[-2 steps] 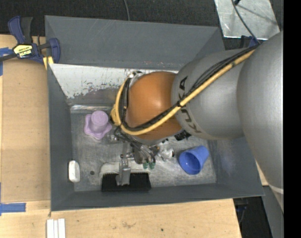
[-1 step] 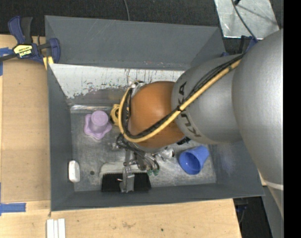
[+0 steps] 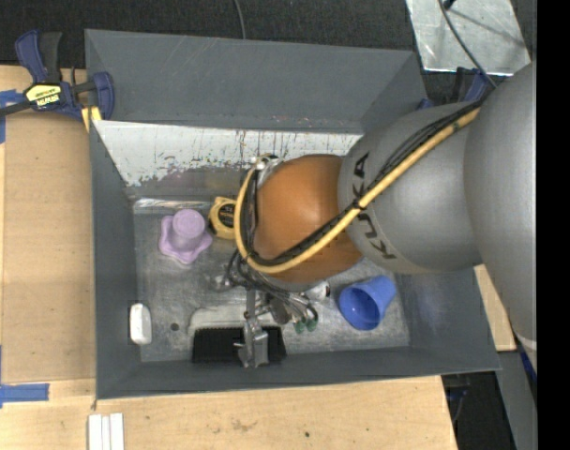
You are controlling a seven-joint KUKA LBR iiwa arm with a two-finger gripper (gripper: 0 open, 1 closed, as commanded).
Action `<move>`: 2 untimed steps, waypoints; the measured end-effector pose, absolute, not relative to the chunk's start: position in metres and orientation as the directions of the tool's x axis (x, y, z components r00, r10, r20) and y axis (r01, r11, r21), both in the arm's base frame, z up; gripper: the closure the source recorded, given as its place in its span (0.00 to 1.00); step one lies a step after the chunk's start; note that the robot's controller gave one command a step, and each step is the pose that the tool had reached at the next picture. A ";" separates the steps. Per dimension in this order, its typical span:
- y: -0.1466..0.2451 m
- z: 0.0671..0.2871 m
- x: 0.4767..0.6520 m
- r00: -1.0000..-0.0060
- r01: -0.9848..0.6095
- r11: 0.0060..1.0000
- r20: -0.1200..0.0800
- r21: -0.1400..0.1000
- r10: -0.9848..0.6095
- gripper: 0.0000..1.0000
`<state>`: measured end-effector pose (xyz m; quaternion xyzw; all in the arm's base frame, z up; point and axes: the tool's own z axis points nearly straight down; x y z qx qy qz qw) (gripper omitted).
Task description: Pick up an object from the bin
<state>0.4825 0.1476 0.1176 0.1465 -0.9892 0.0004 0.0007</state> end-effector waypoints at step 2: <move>0.118 0.077 0.491 -0.978 -0.205 0.979 -0.035 0.007 -0.204 1.00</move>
Offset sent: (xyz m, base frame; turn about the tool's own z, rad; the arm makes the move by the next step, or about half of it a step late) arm -0.0006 -0.0339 -0.0476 0.0872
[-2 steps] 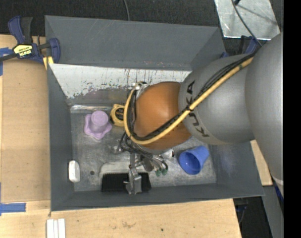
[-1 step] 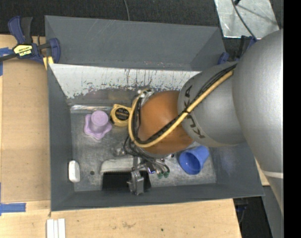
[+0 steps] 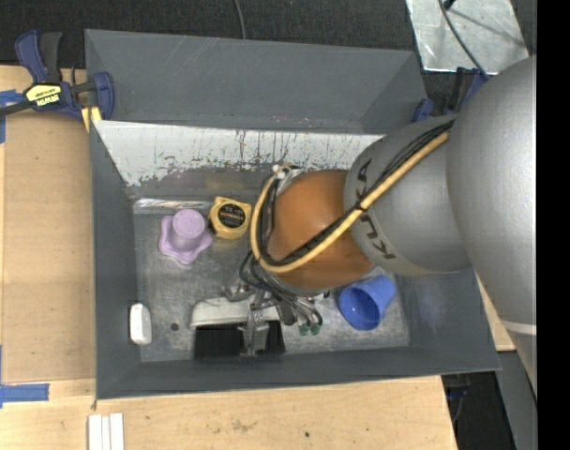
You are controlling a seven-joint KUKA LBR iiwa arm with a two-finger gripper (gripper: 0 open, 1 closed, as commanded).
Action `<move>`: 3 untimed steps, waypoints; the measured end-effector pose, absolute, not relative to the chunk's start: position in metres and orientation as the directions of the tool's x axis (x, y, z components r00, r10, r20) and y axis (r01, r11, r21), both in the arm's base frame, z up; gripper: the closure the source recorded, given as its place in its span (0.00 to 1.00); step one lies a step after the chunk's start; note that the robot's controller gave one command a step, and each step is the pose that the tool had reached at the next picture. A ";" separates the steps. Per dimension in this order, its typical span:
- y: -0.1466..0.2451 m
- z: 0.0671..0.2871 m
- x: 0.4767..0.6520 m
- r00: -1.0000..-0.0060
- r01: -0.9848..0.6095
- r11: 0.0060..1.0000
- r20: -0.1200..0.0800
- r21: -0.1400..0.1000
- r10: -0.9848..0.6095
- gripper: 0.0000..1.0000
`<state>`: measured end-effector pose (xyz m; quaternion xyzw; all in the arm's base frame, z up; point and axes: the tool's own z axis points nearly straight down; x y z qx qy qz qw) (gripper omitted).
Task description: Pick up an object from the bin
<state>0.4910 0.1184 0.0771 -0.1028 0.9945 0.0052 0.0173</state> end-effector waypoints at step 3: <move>0.119 0.085 0.492 -0.979 -0.204 0.979 -0.027 0.004 -0.204 1.00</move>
Offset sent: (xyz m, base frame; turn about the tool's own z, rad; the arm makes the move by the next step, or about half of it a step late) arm 0.0000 0.0001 0.0061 -0.0001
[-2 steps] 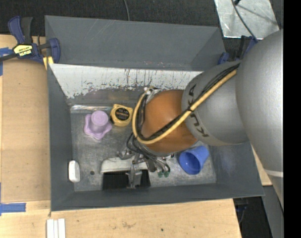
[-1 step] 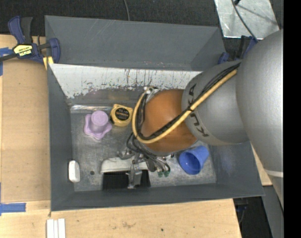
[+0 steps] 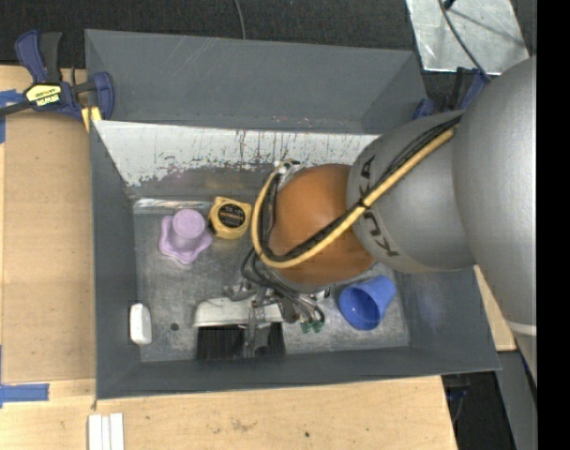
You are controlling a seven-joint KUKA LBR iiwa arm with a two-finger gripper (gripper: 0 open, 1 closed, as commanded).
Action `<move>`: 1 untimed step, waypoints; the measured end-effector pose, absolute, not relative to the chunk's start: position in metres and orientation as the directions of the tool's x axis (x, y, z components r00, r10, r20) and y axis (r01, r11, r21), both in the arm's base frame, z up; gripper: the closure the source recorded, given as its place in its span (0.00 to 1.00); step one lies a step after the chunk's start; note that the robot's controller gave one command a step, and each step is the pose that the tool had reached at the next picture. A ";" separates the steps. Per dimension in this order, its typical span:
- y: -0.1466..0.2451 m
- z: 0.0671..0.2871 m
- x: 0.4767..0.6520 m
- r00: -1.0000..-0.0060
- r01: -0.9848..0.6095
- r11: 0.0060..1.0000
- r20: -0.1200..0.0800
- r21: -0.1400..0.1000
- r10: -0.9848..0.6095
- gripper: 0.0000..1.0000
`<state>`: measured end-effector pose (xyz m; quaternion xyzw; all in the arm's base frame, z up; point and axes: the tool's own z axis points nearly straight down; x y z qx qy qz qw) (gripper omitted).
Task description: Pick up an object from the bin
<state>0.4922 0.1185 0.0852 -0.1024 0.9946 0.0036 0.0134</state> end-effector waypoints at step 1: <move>0.118 0.096 0.493 -0.979 -0.204 0.979 -0.022 0.001 -0.204 1.00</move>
Offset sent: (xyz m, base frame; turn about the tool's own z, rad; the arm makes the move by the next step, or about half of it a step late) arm 0.0001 0.0000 0.0967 -0.0001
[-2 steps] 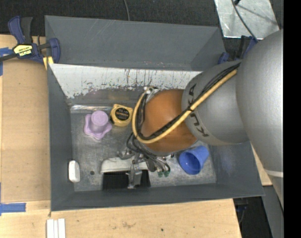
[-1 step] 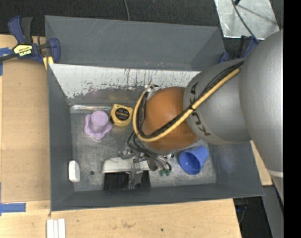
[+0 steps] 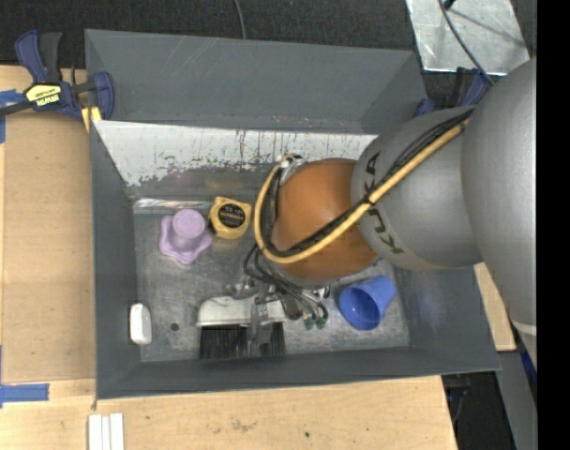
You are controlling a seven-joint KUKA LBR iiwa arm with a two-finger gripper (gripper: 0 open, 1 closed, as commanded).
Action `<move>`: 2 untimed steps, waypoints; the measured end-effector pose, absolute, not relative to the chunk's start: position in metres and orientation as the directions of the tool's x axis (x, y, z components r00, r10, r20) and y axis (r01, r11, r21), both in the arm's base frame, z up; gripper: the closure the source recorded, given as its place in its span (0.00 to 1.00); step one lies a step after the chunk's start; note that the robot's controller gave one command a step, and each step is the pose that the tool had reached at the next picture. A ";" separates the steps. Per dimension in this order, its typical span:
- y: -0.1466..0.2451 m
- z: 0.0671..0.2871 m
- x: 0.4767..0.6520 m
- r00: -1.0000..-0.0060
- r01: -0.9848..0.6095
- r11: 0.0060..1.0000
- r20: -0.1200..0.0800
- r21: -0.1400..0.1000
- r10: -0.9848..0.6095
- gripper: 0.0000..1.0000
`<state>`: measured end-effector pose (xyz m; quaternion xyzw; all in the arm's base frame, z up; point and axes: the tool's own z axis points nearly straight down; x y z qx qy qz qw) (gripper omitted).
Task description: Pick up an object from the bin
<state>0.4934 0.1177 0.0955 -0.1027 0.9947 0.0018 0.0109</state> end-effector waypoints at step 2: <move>0.117 0.126 0.489 -0.979 -0.204 0.979 0.000 0.000 -0.204 1.00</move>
Offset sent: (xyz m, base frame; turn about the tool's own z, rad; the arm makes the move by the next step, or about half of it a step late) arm 0.0000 0.0000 0.0090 0.0000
